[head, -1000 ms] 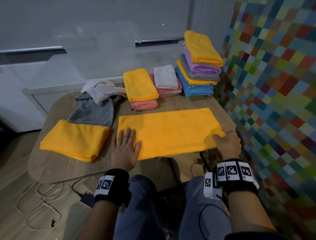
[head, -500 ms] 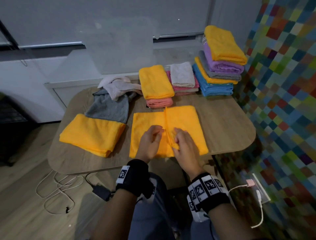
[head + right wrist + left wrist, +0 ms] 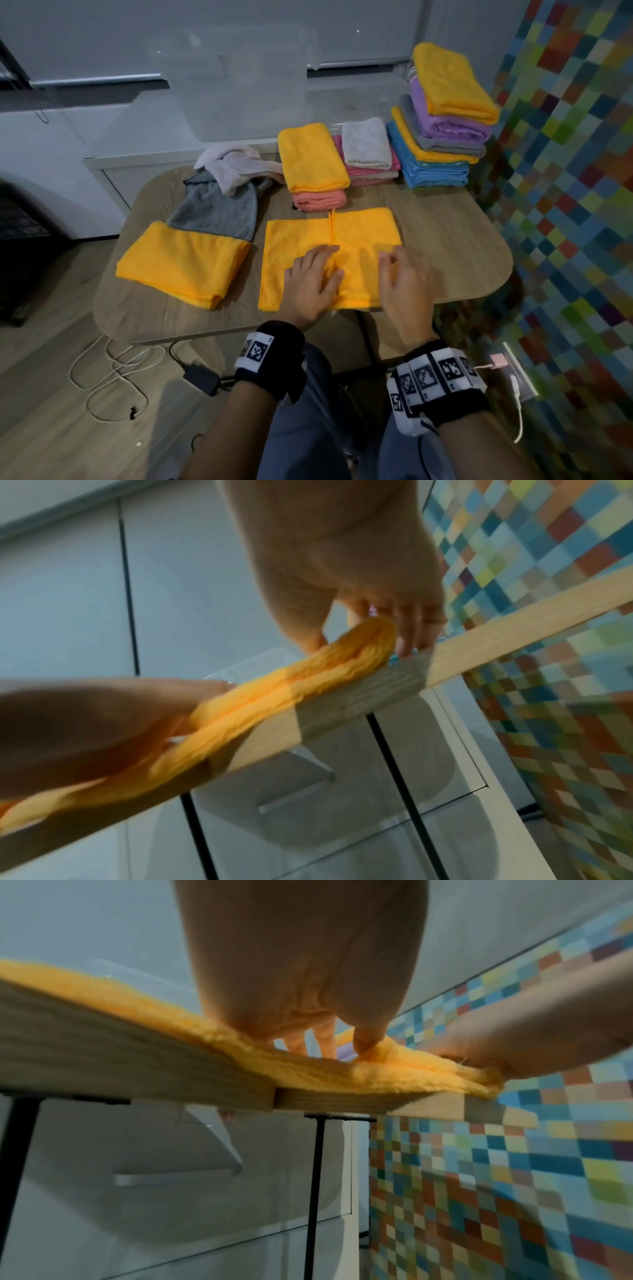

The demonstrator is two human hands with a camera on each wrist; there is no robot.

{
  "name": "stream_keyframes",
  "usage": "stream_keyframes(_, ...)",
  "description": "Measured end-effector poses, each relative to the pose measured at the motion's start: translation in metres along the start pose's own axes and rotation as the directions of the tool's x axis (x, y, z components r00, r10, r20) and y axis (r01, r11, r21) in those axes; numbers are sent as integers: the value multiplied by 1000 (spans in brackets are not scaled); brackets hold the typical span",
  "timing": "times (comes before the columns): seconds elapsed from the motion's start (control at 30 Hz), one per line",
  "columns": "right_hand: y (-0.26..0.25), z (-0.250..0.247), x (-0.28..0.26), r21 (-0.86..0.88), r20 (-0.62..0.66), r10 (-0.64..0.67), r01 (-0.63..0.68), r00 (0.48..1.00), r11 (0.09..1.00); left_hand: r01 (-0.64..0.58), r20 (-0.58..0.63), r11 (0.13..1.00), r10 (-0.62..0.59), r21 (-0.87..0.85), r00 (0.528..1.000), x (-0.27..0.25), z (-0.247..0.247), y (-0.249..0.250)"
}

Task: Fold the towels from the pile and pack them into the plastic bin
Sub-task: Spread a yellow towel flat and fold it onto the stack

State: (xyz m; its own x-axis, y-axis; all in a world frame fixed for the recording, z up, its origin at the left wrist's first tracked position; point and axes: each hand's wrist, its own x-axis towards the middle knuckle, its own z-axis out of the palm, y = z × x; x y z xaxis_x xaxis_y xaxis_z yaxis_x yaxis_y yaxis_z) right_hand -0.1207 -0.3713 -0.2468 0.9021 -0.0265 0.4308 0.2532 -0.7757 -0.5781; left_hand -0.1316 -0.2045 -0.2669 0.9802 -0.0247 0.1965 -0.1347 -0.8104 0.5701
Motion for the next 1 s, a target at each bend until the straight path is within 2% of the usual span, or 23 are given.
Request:
stream_keyframes(0.03, 3, -5, 3, -66, -7, 124, -124, 992, 990, -32, 34, 997, 30, 64, 999, -2, 2, 2)
stream_keyframes(0.1, 7, -11, 10, -130, 140, 333, -316, 932, 940, -69, 106, 985, 53, 160, 993, -6, 9, 4)
stream_keyframes(0.13, 8, -13, 13, -108, 219, 390, -375, 894, 921, -74, 124, 979, 51, 191, 991, -8, 12, 5)
stream_keyframes(0.23, 10, -23, 26, 57, 379, 438, -493, 815, 868, -93, 147, 971, 61, 222, 987, -8, 16, 13)
stream_keyframes(0.33, 16, -42, 42, 168, 399, 526, -623, 751, 764, -120, 233, 987, 94, 102, 968, 0, 22, 29)
stream_keyframes(0.4, 23, -54, 53, 159, 353, 565, -643, 746, 749, -108, 290, 994, 113, -33, 950, 9, 25, 44)
stream_keyframes(0.5, 26, -65, 65, 114, 250, 527, -565, 812, 817, -62, 247, 956, 135, -285, 960, 22, 21, 56)
stream_keyframes(0.53, 22, -67, 66, 98, 218, 488, -516, 845, 851, -27, 207, 936, 106, -352, 973, 25, 17, 55)
stream_keyframes(0.6, 8, -64, 63, 72, 156, 373, -387, 914, 919, 91, 120, 871, -37, -482, 992, 29, 5, 46)
stream_keyframes(0.63, -2, -61, 59, 63, 141, 303, -314, 942, 947, 166, 93, 803, -137, -573, 986, 31, -1, 41)
stream_keyframes(0.7, -26, -48, 49, 16, 137, 167, -171, 976, 985, 299, 140, 553, -312, -778, 940, 34, -13, 31)
stream_keyframes(0.73, -38, -40, 43, -29, 140, 101, -98, 985, 995, 339, 194, 409, -355, -847, 914, 36, -19, 26)
stream_keyframes(0.8, -62, -25, 31, -109, 181, -12, 32, 983, 994, 430, 344, 206, -349, -879, 872, 40, -27, 17)
stream_keyframes(0.87, -77, -11, 19, -141, 294, -63, 108, 954, 984, 508, 431, 175, -345, -843, 834, 43, -27, 8)
stream_keyframes(0.93, -77, -1, 12, -102, 392, -69, 118, 917, 988, 540, 425, 226, -408, -811, 808, 48, -21, 2)
stream_keyframes(1.0, -67, 3, 13, 18, 344, -55, 52, 937, 998, 534, 333, 377, -481, -757, 811, 50, -13, -2)
